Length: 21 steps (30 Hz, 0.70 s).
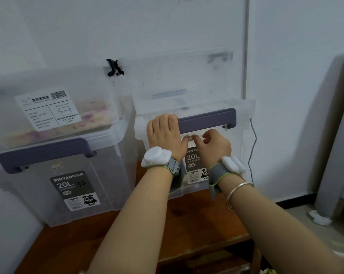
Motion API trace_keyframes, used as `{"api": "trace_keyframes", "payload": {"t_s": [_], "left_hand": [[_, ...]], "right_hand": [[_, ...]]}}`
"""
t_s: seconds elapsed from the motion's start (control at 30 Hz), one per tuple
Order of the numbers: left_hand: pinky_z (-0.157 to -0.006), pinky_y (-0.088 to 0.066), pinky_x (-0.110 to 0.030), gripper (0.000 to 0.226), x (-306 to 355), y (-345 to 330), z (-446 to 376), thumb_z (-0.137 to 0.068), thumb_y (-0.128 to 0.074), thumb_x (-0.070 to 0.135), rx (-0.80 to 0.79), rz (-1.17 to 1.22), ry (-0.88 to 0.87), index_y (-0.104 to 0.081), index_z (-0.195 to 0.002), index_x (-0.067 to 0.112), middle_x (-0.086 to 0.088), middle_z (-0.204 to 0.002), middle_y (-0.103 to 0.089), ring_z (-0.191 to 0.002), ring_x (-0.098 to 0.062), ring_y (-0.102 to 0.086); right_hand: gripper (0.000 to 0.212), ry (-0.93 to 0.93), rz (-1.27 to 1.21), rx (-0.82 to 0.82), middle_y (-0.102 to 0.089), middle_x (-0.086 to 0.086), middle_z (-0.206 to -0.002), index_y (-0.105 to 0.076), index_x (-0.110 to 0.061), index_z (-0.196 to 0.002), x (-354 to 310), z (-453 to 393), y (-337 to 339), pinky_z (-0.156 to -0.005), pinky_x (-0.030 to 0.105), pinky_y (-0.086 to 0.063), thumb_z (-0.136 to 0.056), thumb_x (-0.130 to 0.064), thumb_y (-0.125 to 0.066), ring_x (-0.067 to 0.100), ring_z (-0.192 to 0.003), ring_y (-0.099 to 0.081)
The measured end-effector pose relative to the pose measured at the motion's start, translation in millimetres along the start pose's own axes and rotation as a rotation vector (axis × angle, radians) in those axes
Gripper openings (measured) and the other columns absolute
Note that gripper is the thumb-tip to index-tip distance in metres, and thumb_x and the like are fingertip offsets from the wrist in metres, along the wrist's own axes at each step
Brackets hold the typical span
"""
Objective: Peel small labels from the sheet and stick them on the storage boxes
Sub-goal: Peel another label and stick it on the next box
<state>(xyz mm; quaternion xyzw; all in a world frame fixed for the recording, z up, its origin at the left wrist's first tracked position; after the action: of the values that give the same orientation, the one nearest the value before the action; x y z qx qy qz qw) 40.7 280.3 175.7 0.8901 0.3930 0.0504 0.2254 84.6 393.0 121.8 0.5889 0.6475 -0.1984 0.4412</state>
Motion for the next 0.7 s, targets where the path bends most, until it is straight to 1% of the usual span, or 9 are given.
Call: {"api": "trace_keyframes", "payload": {"t_s": [0.07, 0.13, 0.27, 0.37, 0.43, 0.53, 0.6, 0.7], "left_hand": [[-0.073, -0.055, -0.036, 0.054, 0, 0, 0, -0.041, -0.086, 0.034, -0.002, 0.003, -0.001, -0.062, -0.081, 0.005, -0.012, -0.076, -0.066, -0.069, -0.030, -0.065], [-0.073, -0.055, -0.037, 0.054, 1, 1, 0, -0.041, -0.086, 0.033, -0.007, 0.009, -0.002, -0.062, -0.080, 0.005, -0.012, -0.076, -0.066, -0.069, -0.030, -0.065], [-0.073, -0.055, -0.037, 0.054, 1, 3, -1, -0.038, -0.086, 0.032, -0.026, 0.007, 0.006, -0.063, -0.079, 0.005, -0.011, -0.076, -0.066, -0.069, -0.029, -0.065], [-0.076, -0.054, -0.039, 0.052, 1, 2, -2, -0.040, -0.085, 0.027, -0.055, 0.030, 0.028, -0.063, -0.081, 0.004, -0.013, -0.077, -0.065, -0.071, -0.032, -0.064], [-0.082, -0.050, -0.041, 0.049, -1, 0, -2, -0.048, -0.081, 0.022, -0.111, 0.062, 0.048, -0.061, -0.088, 0.002, -0.016, -0.085, -0.063, -0.080, -0.035, -0.062], [-0.095, -0.035, -0.042, 0.049, -4, -2, 1, -0.067, -0.070, 0.021, -0.269, 0.083, 0.025, -0.051, -0.108, 0.004, -0.016, -0.106, -0.054, -0.100, -0.035, -0.050], [-0.096, -0.026, -0.036, 0.051, -6, -5, -2, -0.073, -0.065, 0.025, -0.359, 0.095, -0.009, -0.044, -0.116, 0.007, -0.014, -0.115, -0.047, -0.107, -0.032, -0.043], [-0.095, -0.024, -0.032, 0.055, -11, -2, -7, -0.074, -0.064, 0.022, -0.462, 0.116, -0.028, -0.039, -0.122, 0.010, -0.013, -0.120, -0.043, -0.107, -0.030, -0.041]], "right_hand": [[0.029, -0.030, -0.012, -0.011, -0.065, 0.006, -0.075, -0.060, -0.009, -0.084, 4, -2, 2, -0.064, 0.025, -0.033, -0.078, -0.037, -0.062, 0.021, -0.070, -0.053], [0.028, -0.034, -0.021, -0.033, -0.059, 0.002, -0.071, -0.060, -0.009, -0.081, 5, -3, 2, -0.064, 0.026, -0.034, -0.078, -0.036, -0.062, 0.019, -0.068, -0.050], [0.019, -0.077, -0.089, -0.068, -0.055, -0.001, -0.065, -0.056, -0.014, -0.070, 7, -5, 2, -0.064, 0.026, -0.035, -0.080, -0.029, -0.059, 0.019, -0.067, -0.052], [0.019, -0.077, -0.105, -0.083, -0.054, 0.000, -0.063, -0.058, -0.010, -0.070, 8, -6, 1, -0.063, 0.026, -0.033, -0.082, -0.025, -0.057, 0.020, -0.065, -0.050], [0.019, -0.076, -0.103, -0.095, -0.054, 0.001, -0.063, -0.058, -0.008, -0.071, 7, -6, 0, -0.063, 0.026, -0.032, -0.082, -0.024, -0.056, 0.020, -0.066, -0.049], [0.019, -0.072, -0.099, -0.122, -0.054, 0.002, -0.064, -0.057, -0.009, -0.070, 4, -4, 3, -0.061, 0.024, -0.030, -0.083, -0.022, -0.054, 0.022, -0.067, -0.049], [0.020, -0.035, -0.081, -0.144, -0.054, 0.003, -0.064, -0.055, -0.012, -0.067, 1, 0, 8, -0.059, 0.023, -0.028, -0.084, -0.021, -0.052, 0.022, -0.066, -0.048], [0.018, 0.029, -0.023, -0.203, -0.058, 0.010, -0.068, -0.057, -0.009, -0.069, -7, 11, 18, -0.064, 0.027, -0.034, -0.084, -0.019, -0.051, 0.024, -0.068, -0.050]]}}
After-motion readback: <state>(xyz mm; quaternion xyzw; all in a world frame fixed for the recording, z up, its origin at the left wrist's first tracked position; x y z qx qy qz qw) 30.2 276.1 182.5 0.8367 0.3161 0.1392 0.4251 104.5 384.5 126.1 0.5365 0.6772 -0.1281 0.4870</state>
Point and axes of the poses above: each hand's wrist, its own z-axis away from the middle knuckle, its own y-axis out of the back of the hand, x = y × z, the point moved 4 cm from there along -z, towards the middle knuckle
